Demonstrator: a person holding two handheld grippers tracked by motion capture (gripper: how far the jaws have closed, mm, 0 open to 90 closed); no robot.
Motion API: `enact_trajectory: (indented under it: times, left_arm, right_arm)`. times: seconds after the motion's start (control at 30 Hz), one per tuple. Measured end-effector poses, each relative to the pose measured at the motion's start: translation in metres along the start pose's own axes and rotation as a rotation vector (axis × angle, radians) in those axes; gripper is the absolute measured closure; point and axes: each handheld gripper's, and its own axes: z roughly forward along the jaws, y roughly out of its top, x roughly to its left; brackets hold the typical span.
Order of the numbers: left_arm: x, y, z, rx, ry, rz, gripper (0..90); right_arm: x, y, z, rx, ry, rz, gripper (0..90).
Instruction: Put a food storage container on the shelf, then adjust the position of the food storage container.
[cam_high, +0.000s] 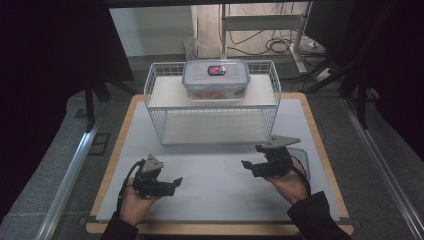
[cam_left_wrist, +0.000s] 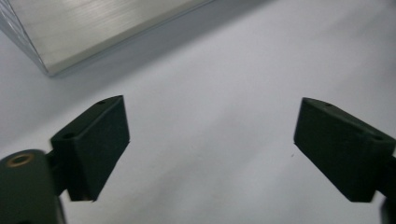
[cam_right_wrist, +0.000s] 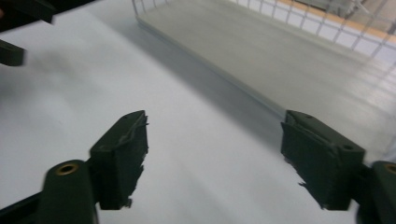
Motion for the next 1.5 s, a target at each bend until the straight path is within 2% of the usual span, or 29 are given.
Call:
enact_trajectory:
  times: [0.1, 0.2, 0.27, 0.33, 0.4, 0.53, 0.63, 0.73, 0.83, 0.9, 1.0, 1.2, 1.37, 1.5]
  left_arm:
    - [-0.004, -0.007, 0.002, 0.003, 0.015, 0.027, 5.3]
    - [-0.007, -0.013, 0.007, 0.017, 0.041, 0.064, 1.2]
    - [-0.007, -0.015, 0.009, 0.02, 0.049, 0.079, 1.0]
    - [-0.005, -0.016, 0.01, 0.011, 0.044, 0.074, 1.0]
    - [-0.004, -0.016, 0.009, -0.006, 0.04, 0.072, 1.1]
    - [-0.003, -0.016, 0.007, -0.043, 0.034, 0.061, 1.0]
    - [-0.002, -0.016, 0.007, -0.044, 0.027, 0.063, 1.0]
    - [-0.002, -0.017, 0.008, -0.034, 0.026, 0.065, 1.0]
    - [-0.002, -0.017, 0.008, -0.038, 0.025, 0.059, 1.1]
    - [-0.002, -0.017, 0.007, -0.047, 0.024, 0.055, 1.2]
    - [-0.001, -0.017, 0.006, -0.053, 0.018, 0.046, 1.5]
    - [0.001, -0.018, 0.007, -0.05, 0.011, 0.033, 1.9]
    - [0.0, -0.018, 0.009, -0.034, 0.007, 0.039, 2.4]
    - [0.0, -0.018, 0.01, -0.026, 0.006, 0.036, 2.6]
  right_arm:
    - [0.001, -0.009, 0.001, 0.009, -0.015, 0.009, 18.5]
    - [0.002, -0.02, 0.004, 0.003, -0.016, 0.044, 13.2]
    - [0.003, -0.025, 0.006, 0.016, -0.026, 0.039, 11.4]
    - [0.004, -0.028, 0.008, 0.032, -0.042, 0.031, 10.4]
    - [0.003, -0.031, 0.01, 0.046, -0.046, 0.042, 9.0]
    - [0.0, -0.033, 0.011, 0.075, -0.042, 0.099, 3.3]
    - [-0.001, -0.033, 0.01, 0.081, -0.044, 0.124, 2.6]
    - [-0.003, -0.032, 0.006, 0.076, -0.065, 0.12, 12.4]
    - [-0.007, -0.031, -0.003, 0.068, -0.087, 0.119, 36.0]
    - [-0.011, -0.031, -0.01, 0.08, -0.109, 0.096, 52.1]
    - [-0.02, -0.033, -0.021, 0.072, -0.148, 0.085, 67.7]
    - [-0.052, -0.042, -0.045, 0.062, -0.246, 0.145, 86.3]
    - [-0.078, -0.053, -0.064, 0.038, -0.323, 0.229, 89.3]
    - [-0.093, -0.062, -0.076, 0.042, -0.389, 0.257, 89.8]
